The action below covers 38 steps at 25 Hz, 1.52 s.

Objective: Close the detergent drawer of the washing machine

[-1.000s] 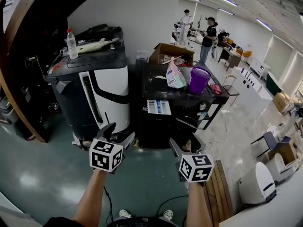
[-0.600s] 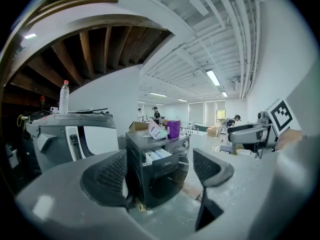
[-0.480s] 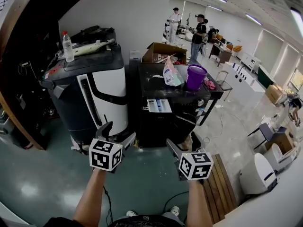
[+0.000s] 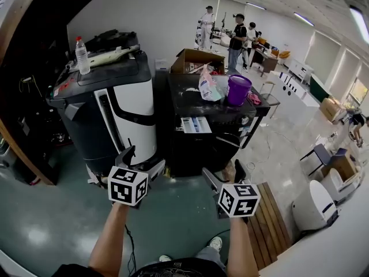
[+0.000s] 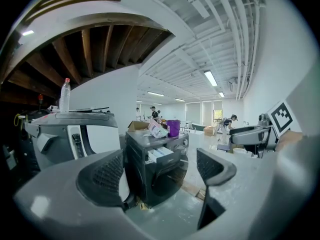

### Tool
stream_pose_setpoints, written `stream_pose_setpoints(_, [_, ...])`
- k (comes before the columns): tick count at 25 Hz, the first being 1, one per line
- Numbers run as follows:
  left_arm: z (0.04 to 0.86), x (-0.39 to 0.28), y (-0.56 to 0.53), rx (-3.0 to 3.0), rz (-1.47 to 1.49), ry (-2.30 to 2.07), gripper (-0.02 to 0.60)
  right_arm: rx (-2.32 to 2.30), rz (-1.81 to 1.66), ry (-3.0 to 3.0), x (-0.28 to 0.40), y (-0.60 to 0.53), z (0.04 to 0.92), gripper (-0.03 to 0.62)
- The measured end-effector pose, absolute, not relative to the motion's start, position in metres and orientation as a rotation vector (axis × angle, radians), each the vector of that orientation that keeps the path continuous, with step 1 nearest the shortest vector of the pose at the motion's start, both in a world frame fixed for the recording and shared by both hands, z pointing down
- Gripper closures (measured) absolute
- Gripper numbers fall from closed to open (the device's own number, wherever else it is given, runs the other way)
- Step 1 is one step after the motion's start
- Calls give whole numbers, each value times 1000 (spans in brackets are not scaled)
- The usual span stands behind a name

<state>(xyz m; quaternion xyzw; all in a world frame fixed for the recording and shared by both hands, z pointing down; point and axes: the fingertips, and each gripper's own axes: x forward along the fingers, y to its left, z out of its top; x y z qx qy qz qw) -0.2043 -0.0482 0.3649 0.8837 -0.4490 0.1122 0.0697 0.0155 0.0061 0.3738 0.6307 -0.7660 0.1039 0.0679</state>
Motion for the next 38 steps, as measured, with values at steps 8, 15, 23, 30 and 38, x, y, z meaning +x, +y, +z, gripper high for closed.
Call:
stream_pose_setpoints(8, [365, -208, -56, 2657, 334, -1355, 140, 1888, 327, -2322, 8, -4, 377, 63])
stream_pose_setpoints(15, [376, -197, -75, 2656, 357, -1357, 140, 1896, 391, -2351, 16, -27, 396, 69])
stream_pose_setpoints(23, [391, -183, -112, 2639, 396, -1354, 140, 1847, 549, -2483, 16, -79, 431, 71])
stream_pose_setpoints(30, [406, -172, -158, 2611, 460, -1385, 140, 1853, 821, -2635, 28, -132, 465, 92])
stream_pose_setpoints(38, [428, -143, -199, 2589, 513, -1352, 140, 1834, 1135, -2763, 42, -183, 509, 89])
